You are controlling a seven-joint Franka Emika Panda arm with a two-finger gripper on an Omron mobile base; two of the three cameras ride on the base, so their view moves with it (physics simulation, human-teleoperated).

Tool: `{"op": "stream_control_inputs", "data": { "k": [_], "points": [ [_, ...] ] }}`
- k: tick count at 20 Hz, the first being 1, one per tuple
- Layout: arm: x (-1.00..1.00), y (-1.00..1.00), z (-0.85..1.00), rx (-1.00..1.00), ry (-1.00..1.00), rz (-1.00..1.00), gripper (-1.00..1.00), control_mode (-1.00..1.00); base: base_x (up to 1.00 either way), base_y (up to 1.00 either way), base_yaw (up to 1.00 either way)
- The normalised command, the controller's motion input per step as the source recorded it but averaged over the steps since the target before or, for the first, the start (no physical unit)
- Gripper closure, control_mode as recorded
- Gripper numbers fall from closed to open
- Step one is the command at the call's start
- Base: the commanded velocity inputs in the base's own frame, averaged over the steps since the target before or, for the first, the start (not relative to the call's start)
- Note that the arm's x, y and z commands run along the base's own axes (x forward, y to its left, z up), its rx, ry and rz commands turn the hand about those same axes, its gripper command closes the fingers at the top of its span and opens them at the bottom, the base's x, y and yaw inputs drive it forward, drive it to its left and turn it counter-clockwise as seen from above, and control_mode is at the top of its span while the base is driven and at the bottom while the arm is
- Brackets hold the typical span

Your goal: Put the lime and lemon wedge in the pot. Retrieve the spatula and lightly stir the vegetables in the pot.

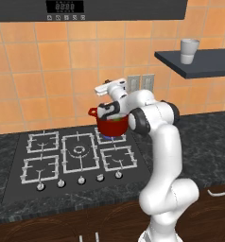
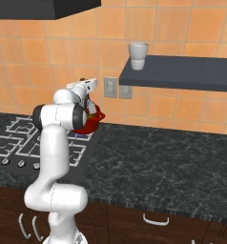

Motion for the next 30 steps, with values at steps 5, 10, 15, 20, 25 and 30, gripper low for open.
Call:
{"op": "stream_control_inputs", "data": {
  "k": [5, 10, 15, 20, 25, 30],
  "points": [
    [-0.10, 0.20, -0.57, 0.23, 0.00, 0.04, 1.00, -1.00, 0.00, 0.00, 0.00],
    [-0.29, 0.45, -0.36, 0.38, 0.13, 0.03, 1.00, -1.00, 0.00, 0.00, 0.00],
    [-0.12, -0.04, 0.15, 0.23, -0.07, 0.01, 1.00, -1.00, 0.00, 0.00, 0.00],
    [-0.33, -0.57, -0.35, -0.06, -0.05, 0.00, 1.00, -1.00, 0.00, 0.00, 0.00],
    [-0.20, -0.34, -0.72, -0.11, -0.02, 0.00, 1.00, -1.00, 0.00, 0.00, 0.00],
    [-0.01, -0.04, -0.96, -0.05, -0.05, 0.00, 1.00, -1.00, 0.00, 0.00, 0.00]
  ]
}}
